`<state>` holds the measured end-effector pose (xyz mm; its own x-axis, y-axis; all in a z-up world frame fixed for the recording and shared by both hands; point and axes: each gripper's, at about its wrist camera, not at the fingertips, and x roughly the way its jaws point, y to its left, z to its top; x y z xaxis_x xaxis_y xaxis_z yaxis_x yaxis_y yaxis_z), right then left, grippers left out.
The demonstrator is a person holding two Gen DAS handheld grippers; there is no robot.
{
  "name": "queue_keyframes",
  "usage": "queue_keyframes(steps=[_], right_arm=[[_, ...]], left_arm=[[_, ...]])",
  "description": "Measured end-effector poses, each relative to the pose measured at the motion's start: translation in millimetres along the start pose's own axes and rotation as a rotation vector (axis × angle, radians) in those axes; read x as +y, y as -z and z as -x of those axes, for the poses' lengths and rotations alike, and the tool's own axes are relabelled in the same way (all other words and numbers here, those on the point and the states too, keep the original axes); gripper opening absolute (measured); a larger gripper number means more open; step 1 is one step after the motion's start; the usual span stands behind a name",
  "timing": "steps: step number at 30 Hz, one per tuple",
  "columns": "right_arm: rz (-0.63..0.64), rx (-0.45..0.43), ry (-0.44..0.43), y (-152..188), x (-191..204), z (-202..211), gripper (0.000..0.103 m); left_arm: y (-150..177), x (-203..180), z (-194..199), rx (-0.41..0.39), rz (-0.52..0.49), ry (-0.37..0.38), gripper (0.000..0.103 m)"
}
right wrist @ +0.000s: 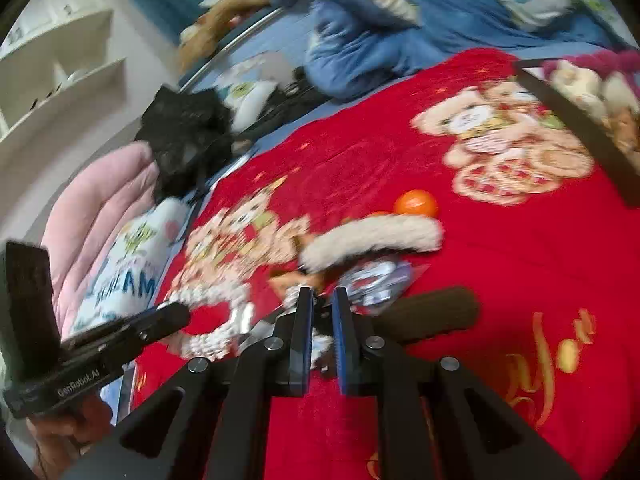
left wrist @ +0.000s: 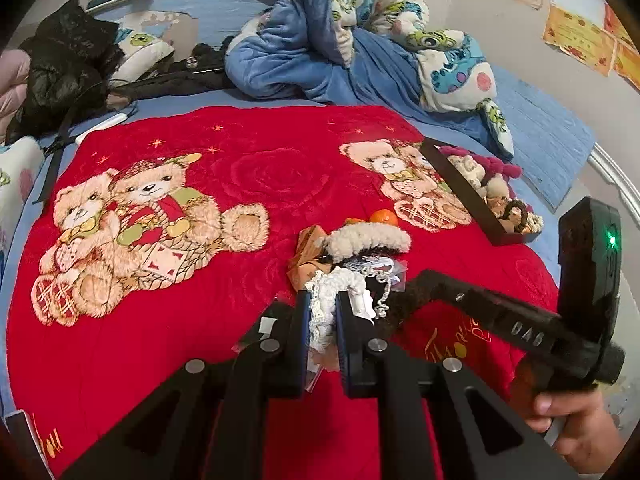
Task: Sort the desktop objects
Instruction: 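Lift both held items and carry them toward the black tray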
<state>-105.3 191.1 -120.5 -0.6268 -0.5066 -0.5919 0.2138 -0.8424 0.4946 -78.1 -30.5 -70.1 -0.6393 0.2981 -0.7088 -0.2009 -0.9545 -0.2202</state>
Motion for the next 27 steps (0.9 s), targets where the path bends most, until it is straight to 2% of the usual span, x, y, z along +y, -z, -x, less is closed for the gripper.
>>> queue_keyframes(steps=[7, 14, 21, 25, 27], right_arm=[[0.063, 0.061, -0.015, 6.3, 14.3, -20.9, 0.012], [0.124, 0.099, 0.065, 6.9, 15.2, -39.2, 0.017], [0.135, 0.137, 0.063, 8.2, 11.1, -55.7, 0.02], [0.113, 0.165, 0.039, 9.9, 5.7, -69.4, 0.011], [0.075, 0.17, 0.019, 9.5, 0.6, -71.6, 0.01]], left_arm=[[8.6, 11.7, -0.1, 0.011, 0.046, -0.017, 0.012], [12.6, 21.1, -2.8, 0.022, 0.076, -0.028, 0.012], [15.5, 27.3, -7.4, 0.036, 0.104, -0.031, 0.012], [15.1, 27.4, -7.7, 0.038, 0.104, -0.031, 0.012], [14.7, 26.8, -6.4, 0.034, 0.107, -0.027, 0.012]])
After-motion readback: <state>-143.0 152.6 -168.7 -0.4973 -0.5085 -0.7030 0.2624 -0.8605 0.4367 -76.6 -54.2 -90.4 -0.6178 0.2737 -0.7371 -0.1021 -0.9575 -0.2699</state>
